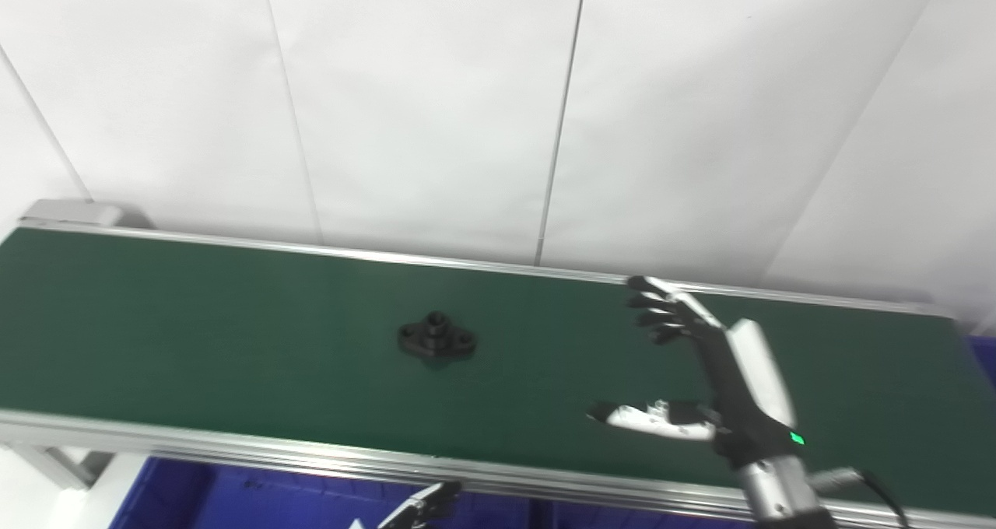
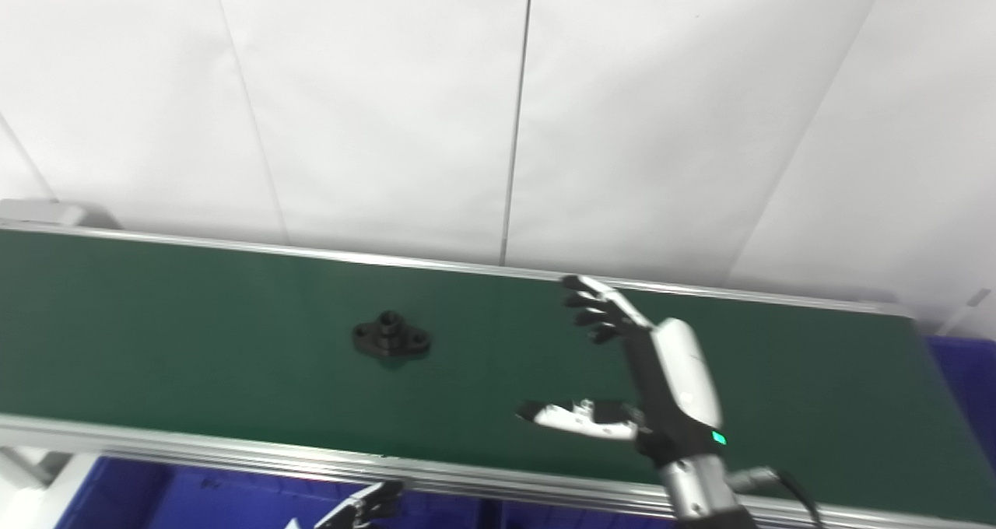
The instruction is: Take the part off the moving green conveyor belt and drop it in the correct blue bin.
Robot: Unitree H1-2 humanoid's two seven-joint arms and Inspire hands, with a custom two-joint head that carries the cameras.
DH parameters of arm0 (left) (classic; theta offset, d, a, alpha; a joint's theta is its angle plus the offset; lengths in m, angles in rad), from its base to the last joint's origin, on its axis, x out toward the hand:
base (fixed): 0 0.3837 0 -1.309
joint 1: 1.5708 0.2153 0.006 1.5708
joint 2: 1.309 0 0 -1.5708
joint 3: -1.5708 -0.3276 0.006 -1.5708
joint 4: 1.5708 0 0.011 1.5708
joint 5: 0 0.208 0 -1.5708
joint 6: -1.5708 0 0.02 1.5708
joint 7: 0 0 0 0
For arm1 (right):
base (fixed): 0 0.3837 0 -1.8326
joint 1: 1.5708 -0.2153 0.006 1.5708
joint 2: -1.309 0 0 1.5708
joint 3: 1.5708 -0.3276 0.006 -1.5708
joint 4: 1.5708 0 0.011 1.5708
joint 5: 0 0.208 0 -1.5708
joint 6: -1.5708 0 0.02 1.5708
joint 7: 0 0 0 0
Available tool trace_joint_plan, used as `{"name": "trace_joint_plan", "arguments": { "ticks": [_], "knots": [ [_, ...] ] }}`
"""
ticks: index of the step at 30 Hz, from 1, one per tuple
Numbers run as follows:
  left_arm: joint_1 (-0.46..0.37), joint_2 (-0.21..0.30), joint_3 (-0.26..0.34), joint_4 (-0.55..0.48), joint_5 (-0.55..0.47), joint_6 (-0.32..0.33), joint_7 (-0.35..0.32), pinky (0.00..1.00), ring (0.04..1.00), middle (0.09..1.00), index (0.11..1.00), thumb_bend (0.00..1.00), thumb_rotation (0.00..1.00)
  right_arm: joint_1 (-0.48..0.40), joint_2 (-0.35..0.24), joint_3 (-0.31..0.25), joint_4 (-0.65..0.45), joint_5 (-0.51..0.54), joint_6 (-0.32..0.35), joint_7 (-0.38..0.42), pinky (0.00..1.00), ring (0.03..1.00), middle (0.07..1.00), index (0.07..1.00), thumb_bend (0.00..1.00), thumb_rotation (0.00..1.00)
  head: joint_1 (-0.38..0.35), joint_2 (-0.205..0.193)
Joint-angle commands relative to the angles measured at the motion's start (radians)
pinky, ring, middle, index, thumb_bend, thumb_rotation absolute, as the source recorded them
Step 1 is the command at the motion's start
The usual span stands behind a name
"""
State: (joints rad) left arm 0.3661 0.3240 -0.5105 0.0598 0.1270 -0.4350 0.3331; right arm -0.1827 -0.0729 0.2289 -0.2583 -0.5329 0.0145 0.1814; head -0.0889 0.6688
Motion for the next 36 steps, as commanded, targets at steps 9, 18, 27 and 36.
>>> {"name": "trace_joint_plan", "arguments": {
  "ticks": [9, 18, 27, 36],
  "knots": [
    [-0.006, 0.029, 0.030, -0.015, -0.027, -0.035, -0.025, 0.78, 0.851, 0.890, 0.896, 0.75, 0.24, -0.087, 0.055, 0.034, 0.080, -0.087, 0.046, -0.036, 0.58, 0.691, 0.756, 0.819, 0.81, 0.27, -0.042, 0.031],
    [0.004, 0.012, 0.092, -0.018, -0.068, -0.035, -0.113, 0.81, 0.862, 0.894, 0.904, 0.72, 0.24, -0.161, 0.076, 0.065, 0.163, -0.139, 0.101, -0.036, 0.62, 0.709, 0.748, 0.817, 0.82, 0.28, -0.058, 0.056],
    [0.013, 0.004, 0.122, -0.023, -0.065, -0.035, -0.158, 0.80, 0.858, 0.895, 0.904, 0.72, 0.27, -0.232, 0.080, 0.094, 0.273, -0.153, 0.113, -0.042, 0.65, 0.731, 0.744, 0.812, 0.82, 0.30, -0.049, 0.070],
    [0.016, 0.029, 0.094, -0.031, -0.002, -0.035, -0.109, 0.80, 0.853, 0.892, 0.899, 0.73, 0.29, -0.315, 0.060, 0.152, 0.384, -0.225, 0.148, -0.033, 0.67, 0.746, 0.762, 0.808, 0.82, 0.29, -0.049, 0.073]
  ]
}}
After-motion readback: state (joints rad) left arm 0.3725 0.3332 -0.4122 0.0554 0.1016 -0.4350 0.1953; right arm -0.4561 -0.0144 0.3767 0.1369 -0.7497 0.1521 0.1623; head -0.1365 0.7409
